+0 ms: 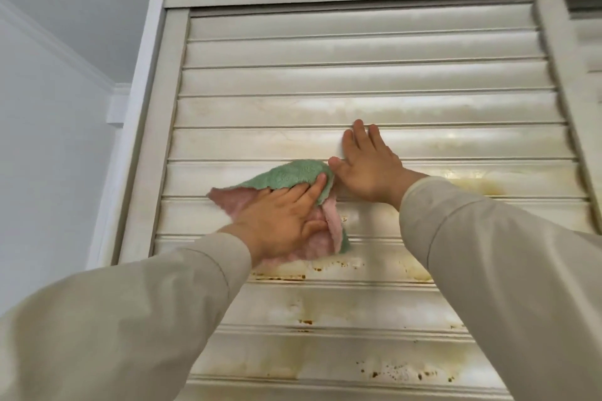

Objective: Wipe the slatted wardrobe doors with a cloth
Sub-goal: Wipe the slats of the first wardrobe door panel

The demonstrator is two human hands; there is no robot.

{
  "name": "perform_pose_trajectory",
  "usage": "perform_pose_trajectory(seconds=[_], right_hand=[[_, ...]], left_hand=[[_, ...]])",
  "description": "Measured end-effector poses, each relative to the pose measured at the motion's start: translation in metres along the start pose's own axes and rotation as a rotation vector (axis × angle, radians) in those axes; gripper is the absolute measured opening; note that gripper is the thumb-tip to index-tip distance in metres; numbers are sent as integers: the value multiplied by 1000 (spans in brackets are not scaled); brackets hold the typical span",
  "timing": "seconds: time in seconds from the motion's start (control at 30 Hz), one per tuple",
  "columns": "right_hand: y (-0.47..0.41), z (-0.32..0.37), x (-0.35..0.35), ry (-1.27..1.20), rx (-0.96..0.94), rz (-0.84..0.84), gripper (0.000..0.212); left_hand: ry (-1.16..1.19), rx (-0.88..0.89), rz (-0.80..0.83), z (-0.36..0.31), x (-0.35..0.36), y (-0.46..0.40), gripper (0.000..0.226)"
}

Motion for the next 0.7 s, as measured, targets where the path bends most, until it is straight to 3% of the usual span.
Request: perform_pose_trajectory(seconds=[0.07,0.13,0.17,0.23,0.33,0.43,0.57,0.7], right_hand=[[2,-2,-2,20,-13,-11,70],[7,-5,-6,51,-17,-18,67],[8,-7,-8,71,-23,-22,65],[8,-9,-11,109,-37,-24,62],[6,-13,-11,98,-53,1,61],[5,-16,-11,70,-70,15,61],[6,-20,-12,30,-94,17,56],[5,-22,-14,36,-98,45,58]], left_hand=[[219,-7,-91,24,-10,4,68],[464,-207,-249,69,-14,15,58],[463,-338,-298,88,-15,19,67],[357,-519,-237,107,-11,24,96],[445,-603,-292,86,-14,6,116],[278,-430,-301,34,-21,-29,117],[129,-78,-315,-31,-16,-62,83],[301,-49,-300,14,-4,-51,76]])
Point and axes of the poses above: each hand's wrist, its own y-axis away from the middle knuckle, its own x-axis out of the palm, z = x × y, the point moved 2 cm from there along -y, towards the middle knuckle, and after that the axes turned 11 degrees about z, right-handed, at the moved point
